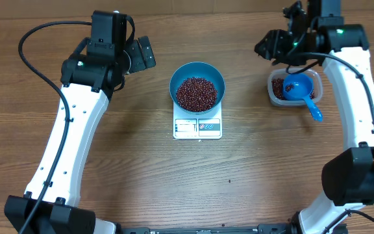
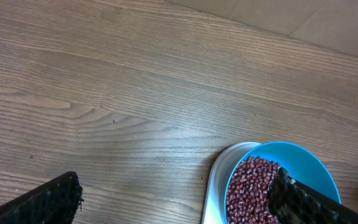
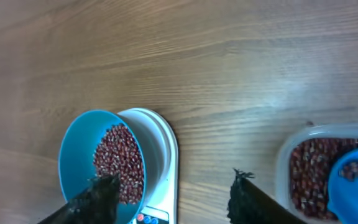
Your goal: Scoop item into bowl and weigh 150g on scale
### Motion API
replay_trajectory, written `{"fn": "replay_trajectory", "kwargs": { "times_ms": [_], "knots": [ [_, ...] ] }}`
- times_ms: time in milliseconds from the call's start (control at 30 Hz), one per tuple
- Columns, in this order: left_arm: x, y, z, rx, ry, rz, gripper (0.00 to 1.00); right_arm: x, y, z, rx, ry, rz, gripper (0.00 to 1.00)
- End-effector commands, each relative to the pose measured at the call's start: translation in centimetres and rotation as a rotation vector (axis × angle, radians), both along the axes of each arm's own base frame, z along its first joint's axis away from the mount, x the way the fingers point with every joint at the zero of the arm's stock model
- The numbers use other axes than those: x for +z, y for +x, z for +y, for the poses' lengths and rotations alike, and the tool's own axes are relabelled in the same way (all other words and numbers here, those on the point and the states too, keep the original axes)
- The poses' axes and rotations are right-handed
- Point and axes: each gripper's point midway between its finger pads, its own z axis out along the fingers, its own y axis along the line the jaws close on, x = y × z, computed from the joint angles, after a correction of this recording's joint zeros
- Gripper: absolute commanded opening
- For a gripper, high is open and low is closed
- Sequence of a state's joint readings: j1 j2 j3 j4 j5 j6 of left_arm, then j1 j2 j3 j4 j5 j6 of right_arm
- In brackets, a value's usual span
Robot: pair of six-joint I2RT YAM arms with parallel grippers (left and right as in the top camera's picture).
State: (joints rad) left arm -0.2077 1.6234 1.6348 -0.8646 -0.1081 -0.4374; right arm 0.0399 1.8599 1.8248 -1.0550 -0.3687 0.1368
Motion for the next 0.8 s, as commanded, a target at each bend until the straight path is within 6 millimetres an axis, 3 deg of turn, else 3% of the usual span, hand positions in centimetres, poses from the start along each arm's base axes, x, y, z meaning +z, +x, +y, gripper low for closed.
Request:
{"fn": "replay_trajectory", "kwargs": {
  "times_ms": [0,300,767],
  "knots": [
    [0.7,0.2,0.0,-0.006,0.008,-0.020,0.99,0.3,0.4,0.4,-0.041,-0.072,-0.033,0.54],
    [0.7,0.2,0.0,-0.006,0.008,-0.020,1.00,1.6,1.8,2.8,-0.013,-0.082,-0.130,0.51],
    [0.7,0.2,0.0,-0.007,0.008,-0.020,0.99,1.4,1.2,4.8,0.029,-0.080,-0.123,0.44]
  ]
}}
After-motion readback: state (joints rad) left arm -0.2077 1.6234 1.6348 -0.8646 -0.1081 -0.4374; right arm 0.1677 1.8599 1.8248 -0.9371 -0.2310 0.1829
